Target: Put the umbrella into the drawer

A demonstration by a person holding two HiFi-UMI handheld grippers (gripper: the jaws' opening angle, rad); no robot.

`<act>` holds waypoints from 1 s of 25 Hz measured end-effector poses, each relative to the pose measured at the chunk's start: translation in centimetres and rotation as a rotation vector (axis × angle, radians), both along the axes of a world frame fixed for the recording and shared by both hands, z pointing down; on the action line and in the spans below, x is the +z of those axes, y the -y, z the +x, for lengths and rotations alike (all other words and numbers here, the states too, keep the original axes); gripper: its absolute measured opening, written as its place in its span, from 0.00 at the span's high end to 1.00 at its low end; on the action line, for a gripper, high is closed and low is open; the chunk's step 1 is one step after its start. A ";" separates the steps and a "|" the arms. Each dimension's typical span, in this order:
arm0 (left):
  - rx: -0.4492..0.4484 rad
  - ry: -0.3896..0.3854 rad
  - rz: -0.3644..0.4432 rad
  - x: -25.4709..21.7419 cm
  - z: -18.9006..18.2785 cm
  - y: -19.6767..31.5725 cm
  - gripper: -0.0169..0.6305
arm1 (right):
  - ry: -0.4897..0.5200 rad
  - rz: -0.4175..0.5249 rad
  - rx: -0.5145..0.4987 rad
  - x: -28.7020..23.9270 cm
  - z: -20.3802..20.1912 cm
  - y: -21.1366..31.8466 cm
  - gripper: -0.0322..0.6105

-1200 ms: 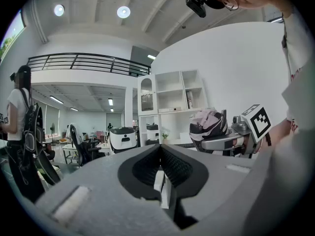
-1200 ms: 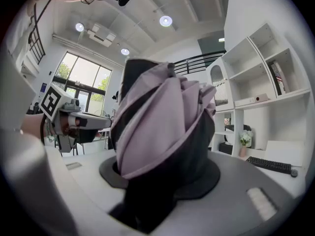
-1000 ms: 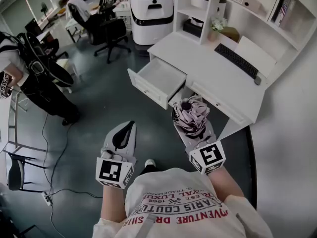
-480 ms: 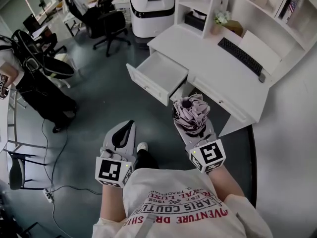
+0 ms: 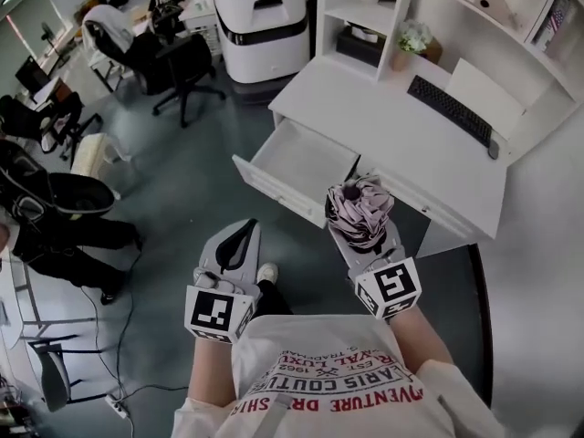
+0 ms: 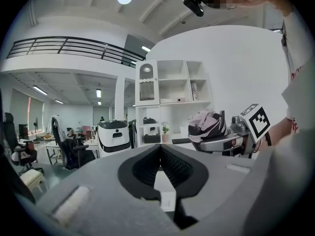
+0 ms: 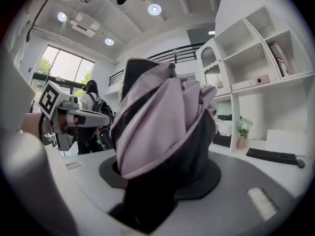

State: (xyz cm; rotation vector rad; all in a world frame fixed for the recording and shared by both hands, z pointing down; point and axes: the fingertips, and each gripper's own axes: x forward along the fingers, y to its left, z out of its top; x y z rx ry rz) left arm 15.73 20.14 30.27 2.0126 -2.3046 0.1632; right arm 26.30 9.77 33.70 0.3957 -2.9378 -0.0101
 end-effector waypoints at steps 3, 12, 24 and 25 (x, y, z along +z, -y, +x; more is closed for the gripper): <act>0.088 0.000 -0.019 -0.1 -5.3 3.5 0.97 | -0.009 -0.021 0.071 0.3 -4.9 2.4 0.64; 0.288 -0.019 -0.062 1.3 -18.6 11.5 0.97 | -0.073 -0.061 0.253 2.2 -16.8 8.3 0.63; 0.416 -0.112 -0.097 7.1 -21.6 21.0 0.97 | -0.240 -0.184 0.257 11.3 -21.4 15.3 0.63; 0.419 -0.119 -0.100 7.9 -21.6 21.8 0.97 | -0.264 -0.198 0.245 12.5 -21.6 16.0 0.63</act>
